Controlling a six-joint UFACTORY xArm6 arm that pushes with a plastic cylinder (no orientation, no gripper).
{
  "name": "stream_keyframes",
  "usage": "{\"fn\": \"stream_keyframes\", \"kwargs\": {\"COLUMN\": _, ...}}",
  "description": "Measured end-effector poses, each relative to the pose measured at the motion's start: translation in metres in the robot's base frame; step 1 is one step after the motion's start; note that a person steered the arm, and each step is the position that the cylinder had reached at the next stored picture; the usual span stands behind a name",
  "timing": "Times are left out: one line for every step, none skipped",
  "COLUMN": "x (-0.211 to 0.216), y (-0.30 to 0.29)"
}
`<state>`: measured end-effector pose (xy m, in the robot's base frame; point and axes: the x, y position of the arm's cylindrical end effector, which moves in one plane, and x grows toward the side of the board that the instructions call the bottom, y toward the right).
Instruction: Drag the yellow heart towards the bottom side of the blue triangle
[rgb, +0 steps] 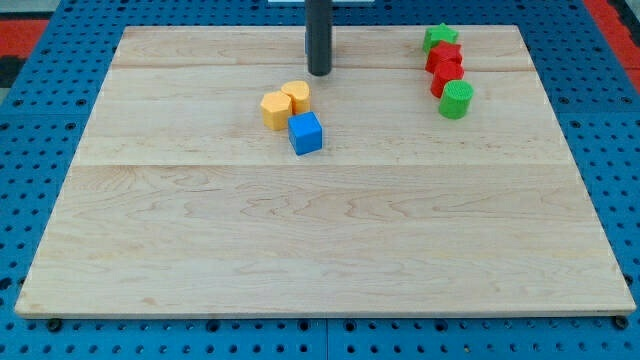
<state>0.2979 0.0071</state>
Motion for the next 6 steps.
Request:
{"fn": "stream_keyframes", "kwargs": {"x": 0.041, "y": 0.013}}
{"fn": "stream_keyframes", "kwargs": {"x": 0.073, "y": 0.009}}
{"fn": "stream_keyframes", "kwargs": {"x": 0.074, "y": -0.030}}
{"fn": "stream_keyframes", "kwargs": {"x": 0.072, "y": -0.042}}
{"fn": "stream_keyframes", "kwargs": {"x": 0.074, "y": -0.052}}
{"fn": "stream_keyframes", "kwargs": {"x": 0.059, "y": -0.059}}
